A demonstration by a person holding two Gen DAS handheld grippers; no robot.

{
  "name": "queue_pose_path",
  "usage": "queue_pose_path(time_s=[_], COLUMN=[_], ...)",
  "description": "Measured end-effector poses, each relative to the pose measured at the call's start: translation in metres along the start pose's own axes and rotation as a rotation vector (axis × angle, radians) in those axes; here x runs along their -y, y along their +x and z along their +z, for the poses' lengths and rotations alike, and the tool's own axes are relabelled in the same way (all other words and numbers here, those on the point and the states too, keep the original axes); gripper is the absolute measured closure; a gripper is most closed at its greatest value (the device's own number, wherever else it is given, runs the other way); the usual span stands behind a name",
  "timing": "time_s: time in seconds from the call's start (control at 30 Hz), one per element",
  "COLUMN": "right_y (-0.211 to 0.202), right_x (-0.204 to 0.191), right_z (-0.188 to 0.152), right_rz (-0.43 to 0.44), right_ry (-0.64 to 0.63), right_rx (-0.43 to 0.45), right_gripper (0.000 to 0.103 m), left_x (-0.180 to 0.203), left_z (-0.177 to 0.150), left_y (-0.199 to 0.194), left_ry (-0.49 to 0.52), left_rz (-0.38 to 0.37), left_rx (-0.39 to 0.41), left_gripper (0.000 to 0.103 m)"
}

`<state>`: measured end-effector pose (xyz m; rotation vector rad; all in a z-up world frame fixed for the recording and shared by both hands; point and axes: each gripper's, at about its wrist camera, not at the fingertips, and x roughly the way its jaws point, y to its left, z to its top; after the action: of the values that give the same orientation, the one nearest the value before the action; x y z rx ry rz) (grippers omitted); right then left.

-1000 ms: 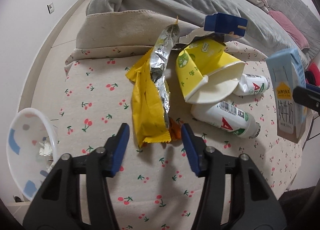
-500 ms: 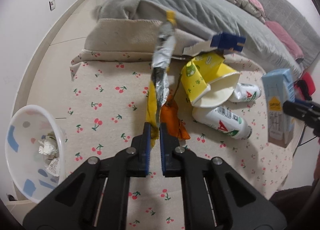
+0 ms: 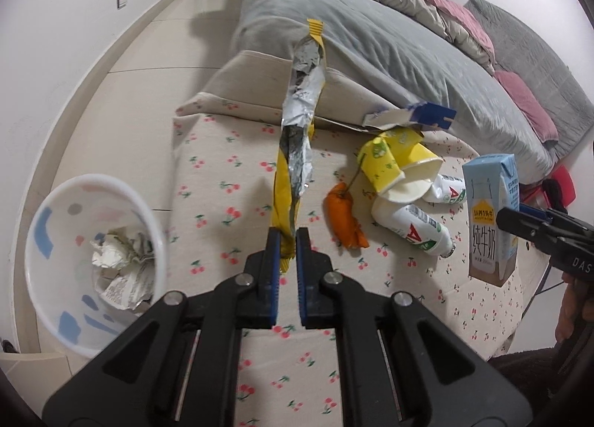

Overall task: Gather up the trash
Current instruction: 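Carry the snack bag over the wastebasket and open the left gripper while the right carries the carton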

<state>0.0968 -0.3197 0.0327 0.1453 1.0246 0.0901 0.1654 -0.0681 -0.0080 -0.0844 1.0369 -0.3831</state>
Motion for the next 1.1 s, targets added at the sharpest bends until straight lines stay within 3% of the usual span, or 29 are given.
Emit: queue_pose_path(time_s=[0.23, 0.77, 1.1], right_y=[0.007, 0.042, 0.066], right_x=[-0.023, -0.115, -0.155], right_z=[0.005, 0.016, 0.017], right_rz=[0.047, 0.118, 0.16], right_ry=[-0.011, -0.123, -0.142], right_rx=[-0.008, -0.049, -0.078], right_gripper=[0.064, 0.064, 0.064], left_x=[-0.032, -0.13, -0.164], left_z=[-0.01, -0.047, -0.062], left_y=[-0.017, -0.047, -0.052], left_ry=[-0.058, -0.197, -0.252], left_rz=[0.002, 0.082, 0.103], left_rx=[0.007, 0.004, -0.014], left_gripper=[0.094, 0.094, 0.094])
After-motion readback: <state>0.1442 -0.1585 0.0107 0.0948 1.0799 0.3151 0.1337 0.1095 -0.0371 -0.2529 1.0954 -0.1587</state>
